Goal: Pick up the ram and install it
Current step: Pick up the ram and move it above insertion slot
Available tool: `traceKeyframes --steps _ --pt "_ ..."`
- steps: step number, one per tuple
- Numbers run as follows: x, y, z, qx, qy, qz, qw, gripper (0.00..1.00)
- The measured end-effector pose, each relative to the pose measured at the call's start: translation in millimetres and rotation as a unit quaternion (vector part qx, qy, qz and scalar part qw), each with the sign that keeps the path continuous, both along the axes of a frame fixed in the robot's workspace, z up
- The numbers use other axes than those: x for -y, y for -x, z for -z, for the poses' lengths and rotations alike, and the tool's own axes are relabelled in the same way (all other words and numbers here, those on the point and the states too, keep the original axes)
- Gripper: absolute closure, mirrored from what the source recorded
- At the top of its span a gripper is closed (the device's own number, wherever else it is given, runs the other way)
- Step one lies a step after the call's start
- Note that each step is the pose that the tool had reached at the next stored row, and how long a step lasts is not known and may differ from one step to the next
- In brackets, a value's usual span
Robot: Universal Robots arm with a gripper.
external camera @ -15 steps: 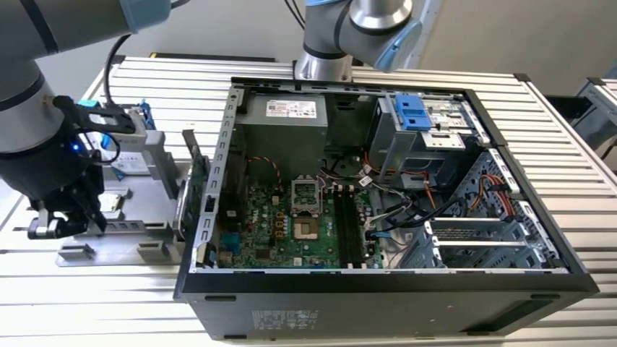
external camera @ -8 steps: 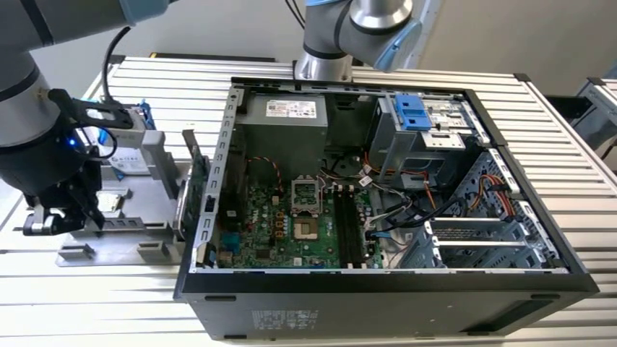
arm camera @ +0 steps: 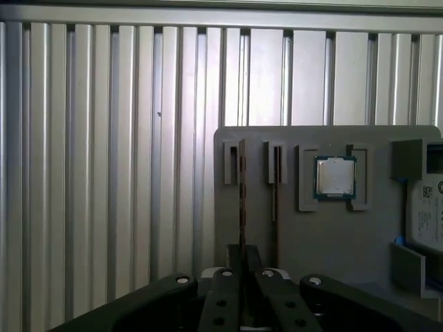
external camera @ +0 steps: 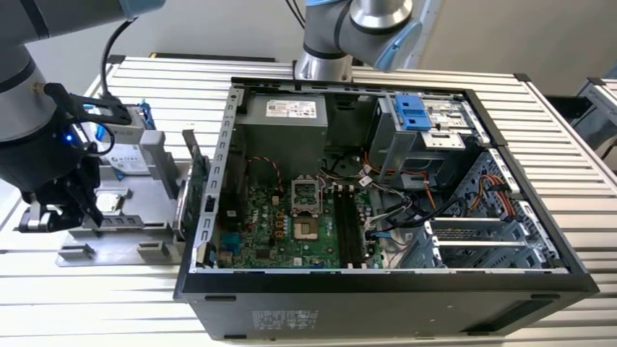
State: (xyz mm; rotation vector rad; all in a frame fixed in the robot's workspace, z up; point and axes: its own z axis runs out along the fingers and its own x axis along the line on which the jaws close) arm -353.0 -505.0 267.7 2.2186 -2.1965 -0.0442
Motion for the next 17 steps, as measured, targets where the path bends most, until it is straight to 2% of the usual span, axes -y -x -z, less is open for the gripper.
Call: traceKeyframes --steps 12,17 --pt "0.1 0.1 -0.5 -0.0001 -0.0005 0.0 1.0 1.0" --pt "0.0 0.1 -6.1 -0.0001 -0.0004 0.0 1.0 1.0"
